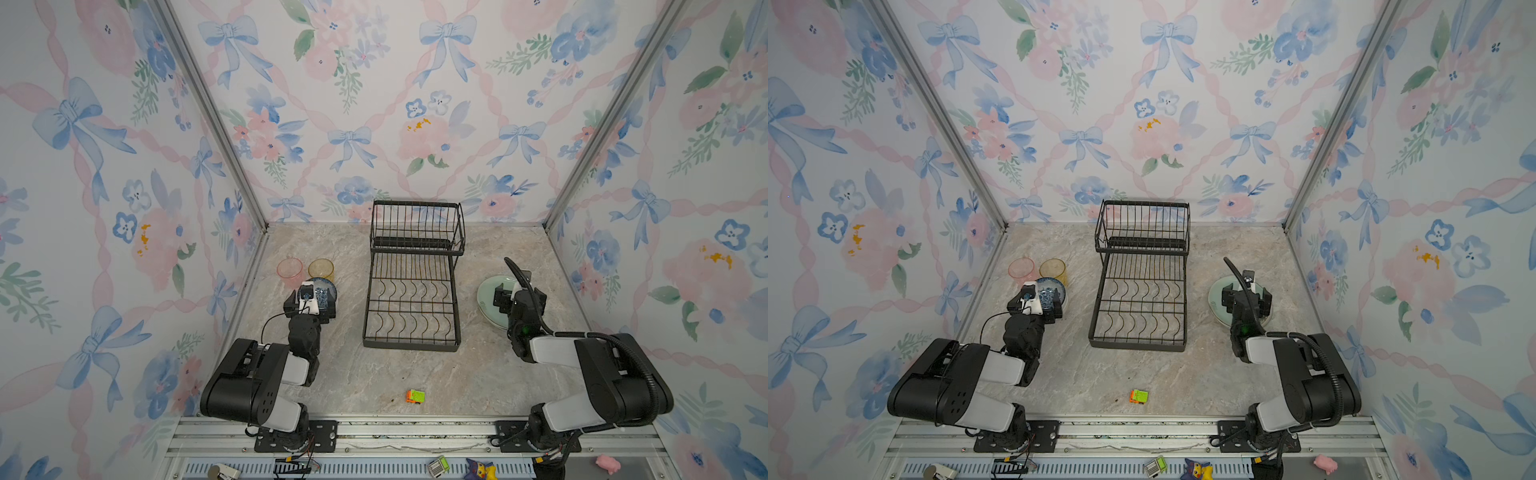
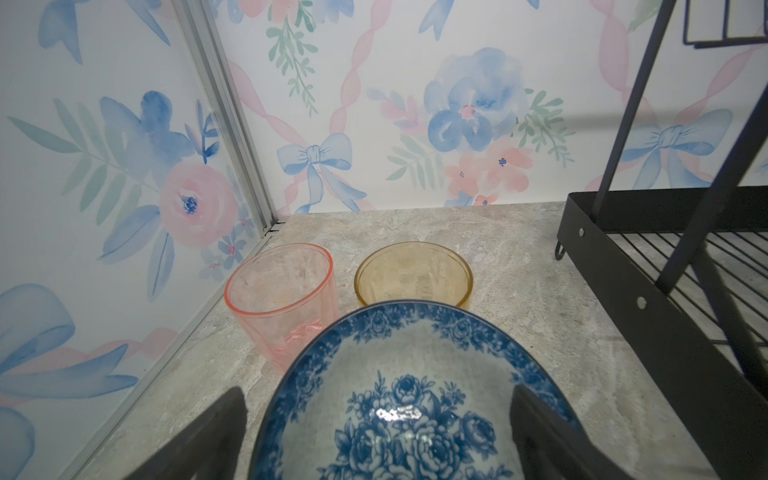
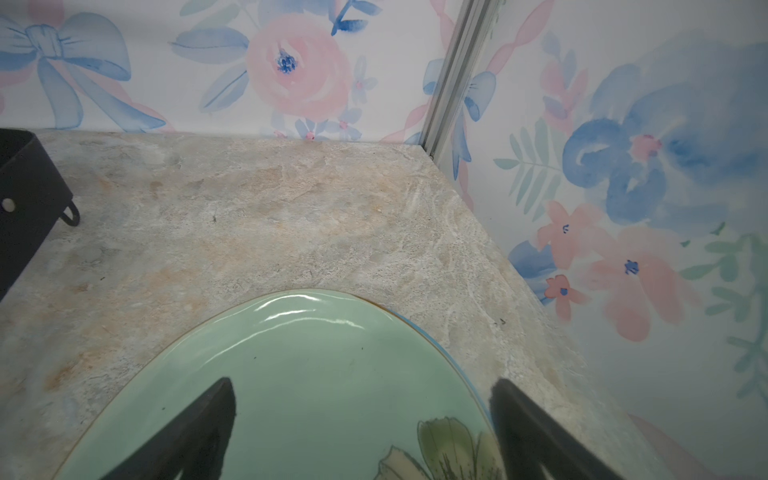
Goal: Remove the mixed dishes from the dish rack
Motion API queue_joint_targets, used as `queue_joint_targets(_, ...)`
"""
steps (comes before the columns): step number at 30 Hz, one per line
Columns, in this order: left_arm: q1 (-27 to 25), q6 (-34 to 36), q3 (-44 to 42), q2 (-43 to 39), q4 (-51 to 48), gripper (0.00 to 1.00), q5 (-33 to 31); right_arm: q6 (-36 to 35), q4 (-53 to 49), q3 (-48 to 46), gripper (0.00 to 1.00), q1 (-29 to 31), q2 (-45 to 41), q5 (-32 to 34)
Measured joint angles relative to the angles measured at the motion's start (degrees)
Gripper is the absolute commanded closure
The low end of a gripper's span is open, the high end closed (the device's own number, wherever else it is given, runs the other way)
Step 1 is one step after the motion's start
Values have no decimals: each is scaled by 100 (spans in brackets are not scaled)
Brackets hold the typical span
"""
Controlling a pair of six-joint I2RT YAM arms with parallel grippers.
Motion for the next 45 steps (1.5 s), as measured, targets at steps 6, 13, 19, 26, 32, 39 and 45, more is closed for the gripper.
queue_joint_targets(6, 0, 52, -50, 271, 365, 2, 61, 175, 192, -15, 3, -417, 267, -780)
queue_joint_targets(13, -31, 105, -271, 538, 992, 2, 107, 175, 302, -17, 3, -326, 284, -857)
queue_joint_targets(19, -234, 256, -553, 848, 1569, 2, -109, 175, 302, -17, 3, -326, 284, -857)
queue_joint_targets(26, -234, 297, -555, 896, 1665, 2, -240, 175, 302, -17, 3, -326, 284, -857)
queue_joint_targets(32, -234, 299, -555, 896, 1674, 2, -317, 175, 302, -17, 3, -326, 284, -857)
queue_joint_targets(39, -234, 299, -555, 896, 1674, 2, -319, 175, 302, -17, 3, -326, 284, -857)
queue_joint_targets(45, -234, 297, -555, 896, 1674, 2, -319, 175, 302, -17, 3, -326, 284, -857)
